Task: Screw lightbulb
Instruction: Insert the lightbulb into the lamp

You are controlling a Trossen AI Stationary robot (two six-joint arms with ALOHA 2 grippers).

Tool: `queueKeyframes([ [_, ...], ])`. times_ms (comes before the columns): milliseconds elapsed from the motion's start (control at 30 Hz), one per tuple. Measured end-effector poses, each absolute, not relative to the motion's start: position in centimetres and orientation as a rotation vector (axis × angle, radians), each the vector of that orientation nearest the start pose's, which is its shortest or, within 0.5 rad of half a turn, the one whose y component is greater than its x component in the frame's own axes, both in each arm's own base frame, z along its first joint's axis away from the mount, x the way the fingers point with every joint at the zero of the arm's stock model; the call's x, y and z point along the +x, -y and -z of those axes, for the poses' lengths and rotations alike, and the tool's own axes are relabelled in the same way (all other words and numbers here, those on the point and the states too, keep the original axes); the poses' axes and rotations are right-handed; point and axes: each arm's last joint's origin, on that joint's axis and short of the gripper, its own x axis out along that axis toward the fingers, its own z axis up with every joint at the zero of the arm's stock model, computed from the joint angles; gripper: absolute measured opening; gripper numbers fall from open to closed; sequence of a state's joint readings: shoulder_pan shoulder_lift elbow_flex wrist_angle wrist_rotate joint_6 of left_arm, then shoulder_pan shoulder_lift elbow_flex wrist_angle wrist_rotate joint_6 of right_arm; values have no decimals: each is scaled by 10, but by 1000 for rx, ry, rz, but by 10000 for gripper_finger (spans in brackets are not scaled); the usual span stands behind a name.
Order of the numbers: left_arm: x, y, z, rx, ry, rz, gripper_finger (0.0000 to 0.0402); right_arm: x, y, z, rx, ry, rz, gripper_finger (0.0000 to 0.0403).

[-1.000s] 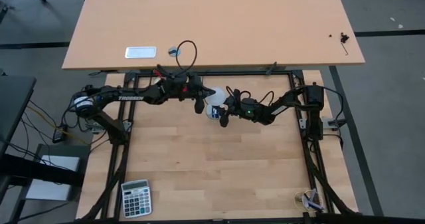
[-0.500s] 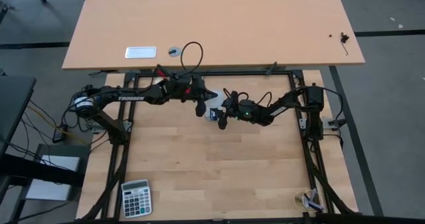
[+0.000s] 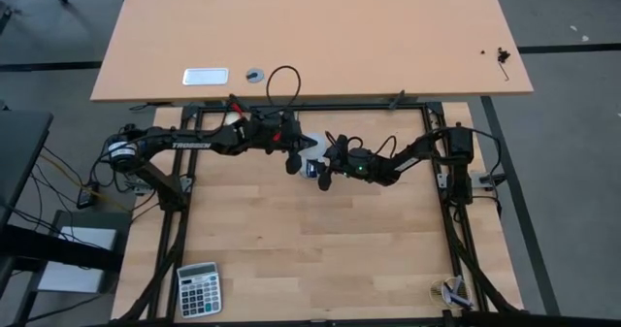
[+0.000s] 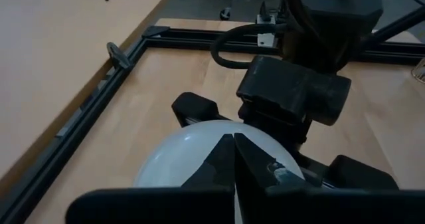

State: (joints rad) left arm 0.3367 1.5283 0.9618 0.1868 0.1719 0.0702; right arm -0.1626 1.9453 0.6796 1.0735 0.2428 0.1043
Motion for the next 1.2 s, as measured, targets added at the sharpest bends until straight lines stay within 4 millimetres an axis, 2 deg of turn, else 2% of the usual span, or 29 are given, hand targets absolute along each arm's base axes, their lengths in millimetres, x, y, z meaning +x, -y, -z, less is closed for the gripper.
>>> queueKeyframes([
  [400, 320, -103, -250, -22, -392, -158, 0, 334, 59, -116, 99, -214, 404, 229],
  [633, 320, -103, -249, -19, -394, -157, 0, 326, 54, -141, 71, -294, 393, 246],
  [800, 320, -103, -249, -17, -396, -156, 0, 315, 52, -155, 60, -383, 401, 242],
  [900, 320, -103, -248, -18, -397, -156, 0, 309, 53, -154, 39, -436, 454, 221],
  [1000, 320, -103, -248, -18, -397, -156, 0, 303, 53, -143, 44, -457, 487, 181],
  [1200, 320, -103, -248, -18, -398, -155, 0, 310, 55, -116, 108, -418, 507, 50],
])
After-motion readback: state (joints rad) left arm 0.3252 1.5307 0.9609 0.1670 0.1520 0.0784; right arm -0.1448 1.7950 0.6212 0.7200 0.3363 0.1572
